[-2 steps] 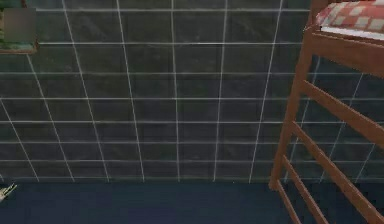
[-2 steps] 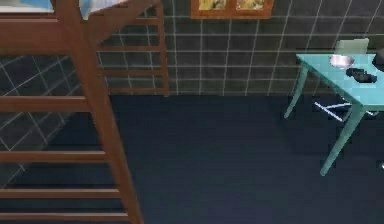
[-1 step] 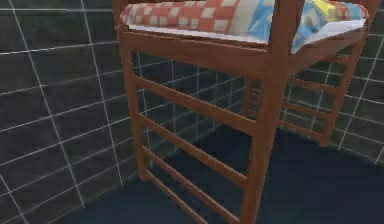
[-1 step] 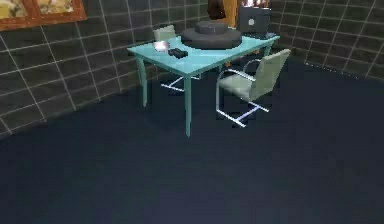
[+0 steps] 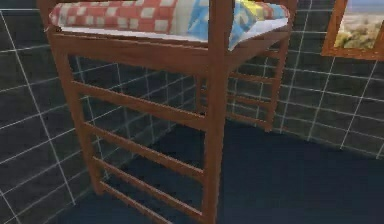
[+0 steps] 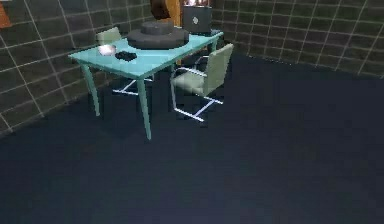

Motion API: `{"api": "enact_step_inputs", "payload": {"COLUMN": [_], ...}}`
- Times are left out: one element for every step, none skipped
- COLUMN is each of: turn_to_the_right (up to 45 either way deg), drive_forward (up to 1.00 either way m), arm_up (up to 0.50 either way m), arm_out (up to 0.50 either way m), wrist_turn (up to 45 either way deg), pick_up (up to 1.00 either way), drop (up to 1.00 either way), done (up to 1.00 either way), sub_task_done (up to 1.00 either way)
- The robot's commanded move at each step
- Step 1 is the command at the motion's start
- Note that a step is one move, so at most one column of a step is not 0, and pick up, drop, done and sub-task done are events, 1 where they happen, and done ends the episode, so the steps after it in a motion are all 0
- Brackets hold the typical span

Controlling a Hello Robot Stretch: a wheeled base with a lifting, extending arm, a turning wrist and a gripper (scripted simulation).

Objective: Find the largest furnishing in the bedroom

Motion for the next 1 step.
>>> {"api": "enact_step_inputs", "payload": {"turn_to_the_right": [0.0], "drive_forward": [0.00], "arm_up": [0.00], "arm_out": [0.00], "wrist_turn": [0.0], "pick_up": [0.00], "drop": [0.00], "done": [1.00], "sub_task_done": [0.00]}}
